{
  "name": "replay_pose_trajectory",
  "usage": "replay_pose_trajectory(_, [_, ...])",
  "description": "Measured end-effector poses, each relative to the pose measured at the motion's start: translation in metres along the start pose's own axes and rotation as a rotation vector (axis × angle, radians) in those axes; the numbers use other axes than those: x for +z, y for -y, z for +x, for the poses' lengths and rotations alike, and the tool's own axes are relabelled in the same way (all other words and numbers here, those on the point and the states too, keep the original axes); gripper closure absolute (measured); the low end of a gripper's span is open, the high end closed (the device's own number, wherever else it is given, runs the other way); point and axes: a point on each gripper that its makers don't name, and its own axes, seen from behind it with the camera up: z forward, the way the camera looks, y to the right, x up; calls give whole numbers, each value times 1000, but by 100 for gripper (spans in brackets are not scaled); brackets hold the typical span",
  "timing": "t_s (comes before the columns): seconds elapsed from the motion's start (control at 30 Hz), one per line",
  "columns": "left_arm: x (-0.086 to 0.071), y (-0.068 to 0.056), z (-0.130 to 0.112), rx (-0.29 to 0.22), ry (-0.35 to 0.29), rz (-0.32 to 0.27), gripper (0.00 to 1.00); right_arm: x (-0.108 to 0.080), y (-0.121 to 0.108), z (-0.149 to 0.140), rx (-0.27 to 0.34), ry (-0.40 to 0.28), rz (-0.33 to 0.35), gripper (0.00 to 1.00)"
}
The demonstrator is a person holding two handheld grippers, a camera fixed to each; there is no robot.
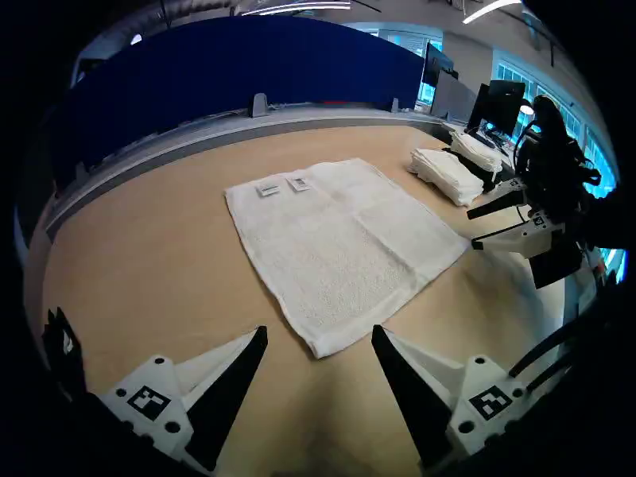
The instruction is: Fold towel
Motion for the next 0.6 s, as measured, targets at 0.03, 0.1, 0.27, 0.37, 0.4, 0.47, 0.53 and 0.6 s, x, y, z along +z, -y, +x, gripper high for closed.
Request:
replay_pose_trajectory(0.03, [1, 0, -1, -1, 5, 0, 2, 0, 0, -1, 1, 4, 0, 0])
replay_pose_trajectory(0.1, [3, 0, -3, -2, 14, -1, 2, 1, -1, -4, 3, 11, 1, 0])
replay_pose_trajectory(0.27, [6, -2, -10, 8, 44, -3, 3, 3, -4, -10, 10, 27, 2, 0])
replay_pose_trajectory(0.37, [8, -2, -15, 15, 62, 1, 4, 5, -5, -13, 14, 32, 0, 2])
replay_pose_trajectory(0.4, [8, -2, -16, 18, 66, 4, 4, 5, -6, -14, 14, 34, 0, 4])
replay_pose_trajectory(0.47, [9, -2, -18, 25, 70, 12, 5, 6, -6, -16, 15, 40, 1, 7])
replay_pose_trajectory(0.53, [10, -4, -20, 34, 77, 10, 6, 7, -5, -18, 12, 45, 10, 10])
replay_pose_trajectory(0.6, [11, -7, -22, 42, 85, 7, 9, 7, -5, -20, 10, 47, 17, 12])
